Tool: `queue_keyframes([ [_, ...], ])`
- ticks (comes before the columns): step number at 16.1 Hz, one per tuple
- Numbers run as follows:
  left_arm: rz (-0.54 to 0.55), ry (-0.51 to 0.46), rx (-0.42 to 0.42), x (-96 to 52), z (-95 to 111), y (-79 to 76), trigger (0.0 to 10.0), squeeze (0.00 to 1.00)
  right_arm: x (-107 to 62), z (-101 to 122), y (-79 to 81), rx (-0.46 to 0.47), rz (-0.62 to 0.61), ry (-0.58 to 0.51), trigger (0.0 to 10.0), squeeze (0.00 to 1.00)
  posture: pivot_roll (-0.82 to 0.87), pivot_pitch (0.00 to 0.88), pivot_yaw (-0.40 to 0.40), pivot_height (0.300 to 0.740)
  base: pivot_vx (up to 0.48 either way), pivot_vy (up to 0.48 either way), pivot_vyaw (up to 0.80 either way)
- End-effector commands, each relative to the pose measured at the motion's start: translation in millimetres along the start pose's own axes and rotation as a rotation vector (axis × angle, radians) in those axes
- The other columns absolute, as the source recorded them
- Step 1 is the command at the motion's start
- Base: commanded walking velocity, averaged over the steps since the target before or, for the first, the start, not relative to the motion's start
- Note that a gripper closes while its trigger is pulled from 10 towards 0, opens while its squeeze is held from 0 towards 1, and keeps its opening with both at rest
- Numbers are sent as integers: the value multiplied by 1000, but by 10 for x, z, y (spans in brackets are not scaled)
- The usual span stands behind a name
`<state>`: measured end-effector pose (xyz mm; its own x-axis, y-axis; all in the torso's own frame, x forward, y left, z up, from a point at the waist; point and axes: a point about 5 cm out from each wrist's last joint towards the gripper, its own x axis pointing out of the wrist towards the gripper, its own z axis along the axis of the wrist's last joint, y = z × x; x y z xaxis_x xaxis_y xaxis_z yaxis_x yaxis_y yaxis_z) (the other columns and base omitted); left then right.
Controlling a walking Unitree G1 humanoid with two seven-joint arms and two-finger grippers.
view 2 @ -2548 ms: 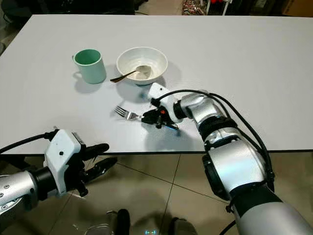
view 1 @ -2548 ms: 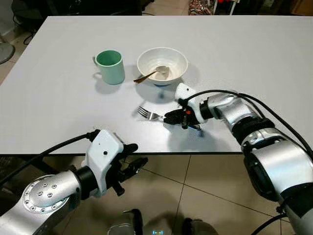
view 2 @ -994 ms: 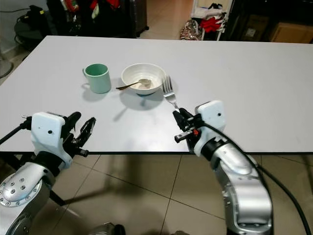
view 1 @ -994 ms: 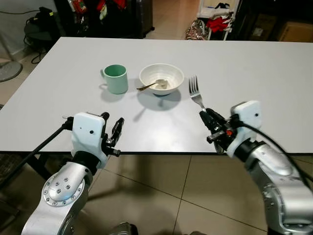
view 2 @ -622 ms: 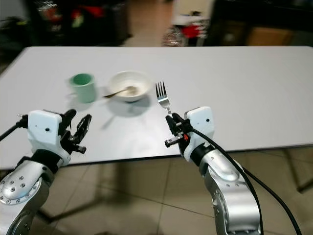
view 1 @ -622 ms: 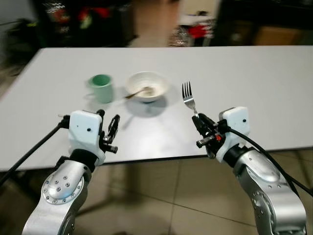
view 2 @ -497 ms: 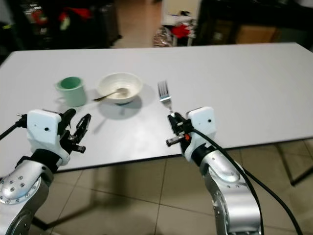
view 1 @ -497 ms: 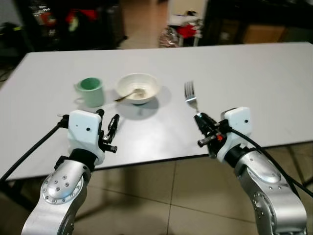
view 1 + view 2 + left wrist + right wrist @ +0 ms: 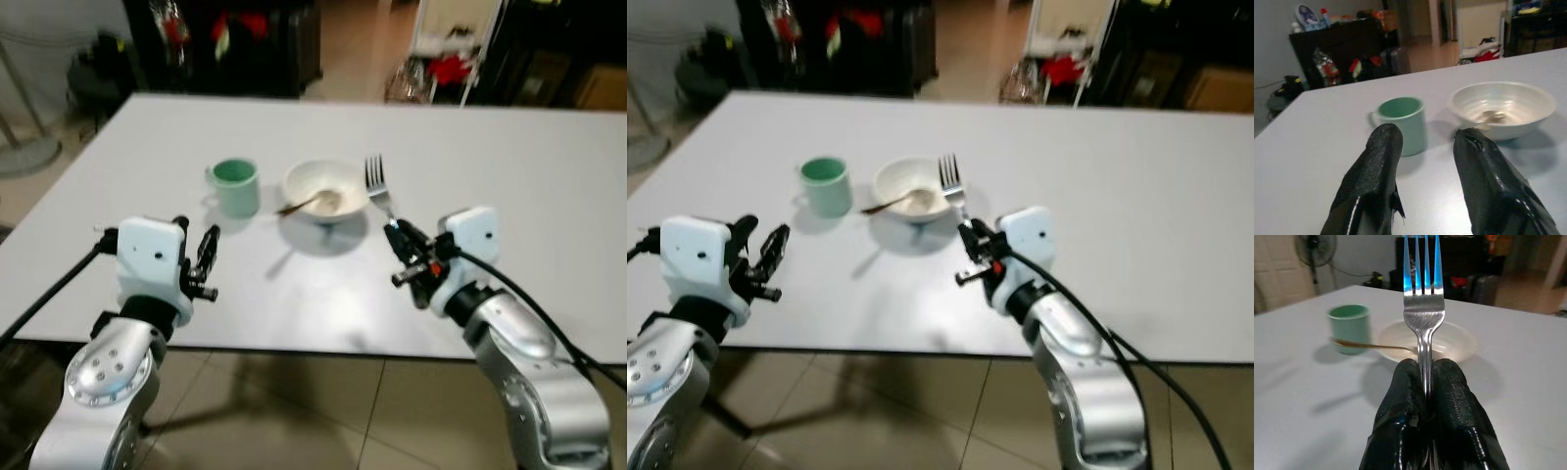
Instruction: Setting the table
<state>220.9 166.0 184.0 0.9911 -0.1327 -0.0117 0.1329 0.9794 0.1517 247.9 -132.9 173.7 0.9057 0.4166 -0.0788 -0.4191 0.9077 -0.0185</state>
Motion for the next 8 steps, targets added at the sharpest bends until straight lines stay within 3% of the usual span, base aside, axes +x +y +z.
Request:
queue_keyframes([
  [1,-28,4,-1,-8,-4,-36,10000,0,-7,37,-27,-6,-19,-13,10000,0,-10,21,10,740,281,0,0],
  [8,-58,10,36,-12,-17,-12,10000,0,78,166,-54,-37,-25,-28,10000,0,3,25,9,740,280,0,0],
])
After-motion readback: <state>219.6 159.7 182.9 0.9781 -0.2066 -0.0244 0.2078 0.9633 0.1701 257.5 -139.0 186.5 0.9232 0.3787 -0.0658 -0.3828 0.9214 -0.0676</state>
